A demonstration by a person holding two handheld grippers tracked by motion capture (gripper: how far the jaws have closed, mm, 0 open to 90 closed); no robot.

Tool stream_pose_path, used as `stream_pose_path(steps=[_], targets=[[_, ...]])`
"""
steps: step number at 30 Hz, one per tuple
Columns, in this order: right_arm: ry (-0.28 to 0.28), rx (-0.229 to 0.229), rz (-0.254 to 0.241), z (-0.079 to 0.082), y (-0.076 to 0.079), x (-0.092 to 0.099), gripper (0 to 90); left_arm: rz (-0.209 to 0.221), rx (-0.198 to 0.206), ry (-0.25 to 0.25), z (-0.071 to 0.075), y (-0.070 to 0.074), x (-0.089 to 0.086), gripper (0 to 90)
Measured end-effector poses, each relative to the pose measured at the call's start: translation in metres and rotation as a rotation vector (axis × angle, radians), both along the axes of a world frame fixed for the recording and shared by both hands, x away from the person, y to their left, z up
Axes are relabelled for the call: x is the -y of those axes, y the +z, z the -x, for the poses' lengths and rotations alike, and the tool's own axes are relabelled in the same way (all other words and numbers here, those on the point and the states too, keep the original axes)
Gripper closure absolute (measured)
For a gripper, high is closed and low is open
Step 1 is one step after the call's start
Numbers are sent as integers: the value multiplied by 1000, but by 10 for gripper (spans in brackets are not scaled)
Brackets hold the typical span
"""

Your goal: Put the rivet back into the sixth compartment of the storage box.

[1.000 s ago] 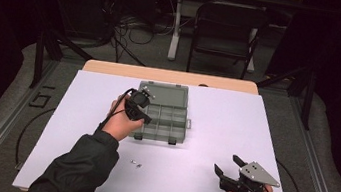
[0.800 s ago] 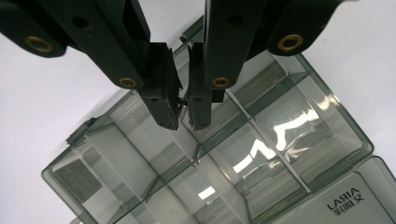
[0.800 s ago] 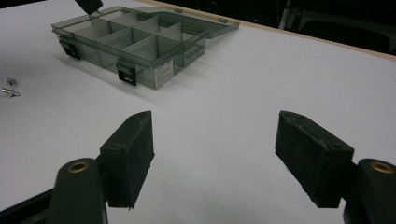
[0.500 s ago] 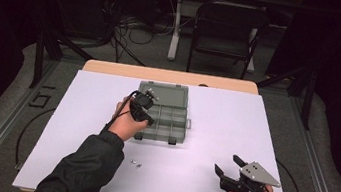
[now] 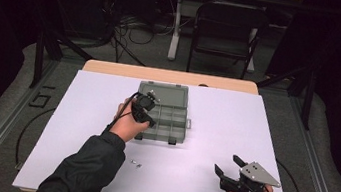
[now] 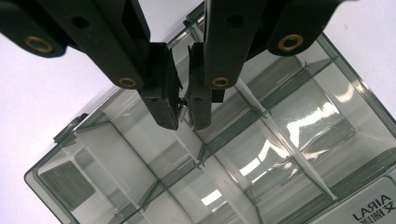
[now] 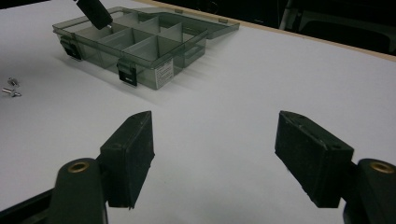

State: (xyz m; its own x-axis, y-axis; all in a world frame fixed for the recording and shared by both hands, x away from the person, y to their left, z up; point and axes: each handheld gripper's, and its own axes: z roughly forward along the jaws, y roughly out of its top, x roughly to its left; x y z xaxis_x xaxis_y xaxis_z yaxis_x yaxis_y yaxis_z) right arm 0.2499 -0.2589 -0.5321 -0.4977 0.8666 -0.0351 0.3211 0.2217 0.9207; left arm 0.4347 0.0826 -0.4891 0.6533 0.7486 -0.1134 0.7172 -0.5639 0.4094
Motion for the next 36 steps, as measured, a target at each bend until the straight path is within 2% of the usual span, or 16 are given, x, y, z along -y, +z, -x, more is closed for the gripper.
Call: stream_pose_path(steps=[6,13,14,15,19,27,36], targets=[[1,-1,0,0,0,0,278,9,0,-3,2,1,0,816],[-1,-1,0,0,0,0,278,47,39,-8,7,7,-4,616],[-3,-3,1,0,0,0,278,46,48,-16,8,8,-5,560],[-3,-3,1,0,0,0,278,45,58,-19,9,9,-6,560],[-3,-3,1,0,0,0,279,40,94,-37,14,14,-10,470],[-6,-5,2,0,0,0,279,43,111,-62,26,21,-19,395],[-9,-7,3,0,0,0,279,26,112,-88,41,27,-32,377]])
